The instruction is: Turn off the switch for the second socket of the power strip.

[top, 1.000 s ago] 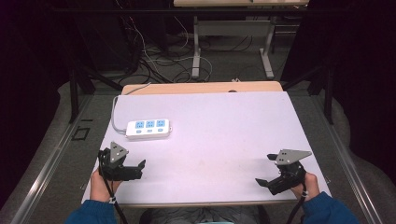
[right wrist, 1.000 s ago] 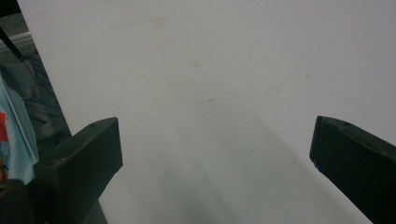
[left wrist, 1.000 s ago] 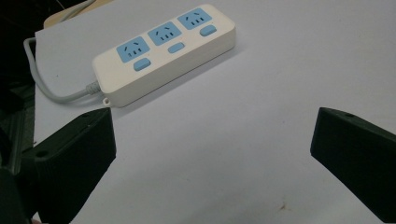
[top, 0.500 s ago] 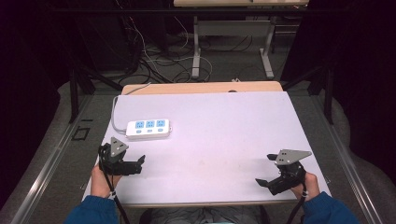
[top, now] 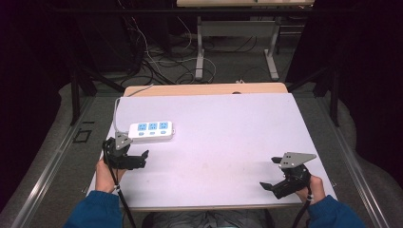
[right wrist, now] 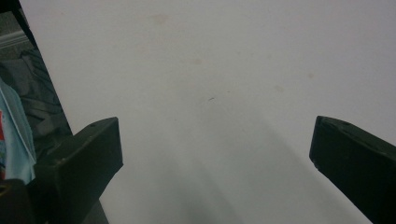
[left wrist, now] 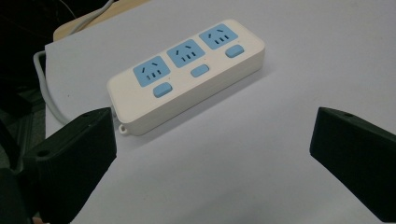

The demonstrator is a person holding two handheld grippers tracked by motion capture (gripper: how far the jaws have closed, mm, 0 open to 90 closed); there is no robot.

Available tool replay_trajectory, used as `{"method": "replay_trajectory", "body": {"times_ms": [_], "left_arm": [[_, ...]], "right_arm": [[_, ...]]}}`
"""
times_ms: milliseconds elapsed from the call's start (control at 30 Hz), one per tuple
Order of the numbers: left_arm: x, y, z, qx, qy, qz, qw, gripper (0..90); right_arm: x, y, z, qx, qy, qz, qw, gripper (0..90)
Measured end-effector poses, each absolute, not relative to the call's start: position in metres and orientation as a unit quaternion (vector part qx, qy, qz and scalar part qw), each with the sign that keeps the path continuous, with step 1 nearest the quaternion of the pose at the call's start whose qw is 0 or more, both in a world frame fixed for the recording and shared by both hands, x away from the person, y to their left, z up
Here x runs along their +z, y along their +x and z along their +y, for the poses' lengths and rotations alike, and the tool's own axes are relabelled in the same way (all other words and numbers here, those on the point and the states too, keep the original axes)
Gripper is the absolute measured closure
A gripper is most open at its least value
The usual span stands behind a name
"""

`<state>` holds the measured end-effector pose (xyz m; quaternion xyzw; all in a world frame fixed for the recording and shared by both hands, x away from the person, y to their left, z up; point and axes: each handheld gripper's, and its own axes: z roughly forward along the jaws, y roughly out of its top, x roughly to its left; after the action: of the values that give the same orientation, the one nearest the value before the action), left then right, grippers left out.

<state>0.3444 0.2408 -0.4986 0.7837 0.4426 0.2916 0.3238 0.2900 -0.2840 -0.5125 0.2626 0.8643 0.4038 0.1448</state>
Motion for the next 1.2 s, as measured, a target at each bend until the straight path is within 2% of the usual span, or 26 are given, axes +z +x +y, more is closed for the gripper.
{"method": "replay_trajectory", "body": {"times_ms": [1200], "left_arm": [[-0.507,0.403,0.236,0.292,0.793,0.446,0.296,2.1]], "right_arm": [[-0.514,0.291,-0.282,0.394,0.262,0.87,0.142,1.9]]}}
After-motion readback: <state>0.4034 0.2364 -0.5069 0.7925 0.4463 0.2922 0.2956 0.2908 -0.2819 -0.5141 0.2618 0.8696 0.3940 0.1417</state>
